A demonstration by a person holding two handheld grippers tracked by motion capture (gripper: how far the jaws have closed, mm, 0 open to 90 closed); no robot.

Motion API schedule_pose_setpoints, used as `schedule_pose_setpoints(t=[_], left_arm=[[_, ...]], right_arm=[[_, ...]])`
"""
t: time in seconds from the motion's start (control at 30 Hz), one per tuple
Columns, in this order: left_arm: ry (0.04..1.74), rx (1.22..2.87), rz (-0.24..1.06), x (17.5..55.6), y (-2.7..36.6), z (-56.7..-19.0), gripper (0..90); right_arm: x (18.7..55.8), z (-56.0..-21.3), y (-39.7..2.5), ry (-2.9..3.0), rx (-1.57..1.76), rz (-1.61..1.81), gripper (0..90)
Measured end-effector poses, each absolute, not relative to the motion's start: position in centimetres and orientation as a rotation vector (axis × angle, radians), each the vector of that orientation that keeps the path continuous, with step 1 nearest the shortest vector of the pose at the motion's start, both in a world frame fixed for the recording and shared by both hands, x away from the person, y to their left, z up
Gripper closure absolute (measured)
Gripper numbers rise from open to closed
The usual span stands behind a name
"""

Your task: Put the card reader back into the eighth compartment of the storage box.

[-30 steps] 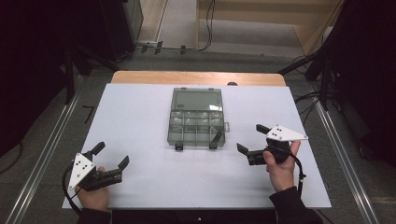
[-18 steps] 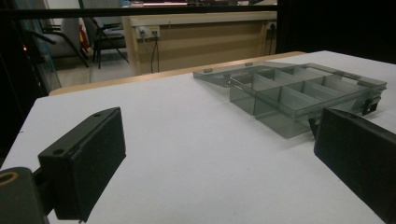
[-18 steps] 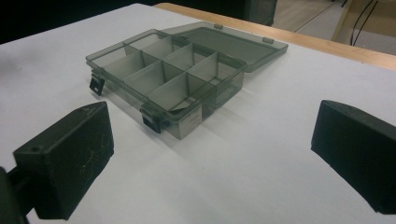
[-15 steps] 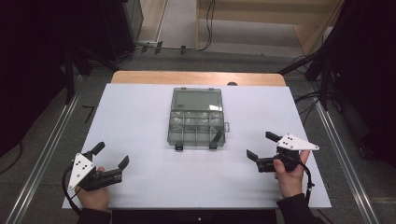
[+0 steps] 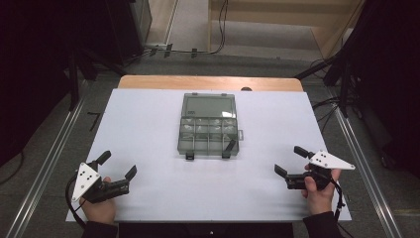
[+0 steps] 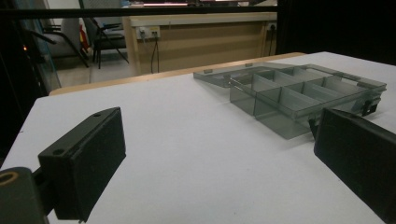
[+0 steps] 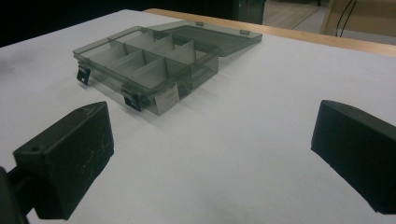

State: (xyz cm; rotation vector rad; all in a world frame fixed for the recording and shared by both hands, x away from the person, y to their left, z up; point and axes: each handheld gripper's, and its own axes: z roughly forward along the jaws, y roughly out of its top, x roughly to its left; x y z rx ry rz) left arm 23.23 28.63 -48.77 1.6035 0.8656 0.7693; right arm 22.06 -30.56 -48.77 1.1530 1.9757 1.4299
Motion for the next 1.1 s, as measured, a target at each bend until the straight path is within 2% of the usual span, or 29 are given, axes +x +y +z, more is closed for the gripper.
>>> schedule_pose_setpoints(t=[1.1], left_arm=[[0.869, 1.589, 0.768, 23.2, 28.8, -48.8, 2.3]], right_arm=[[18.5, -50.0, -35.9, 1.857, 1.228, 1.423, 0.0]])
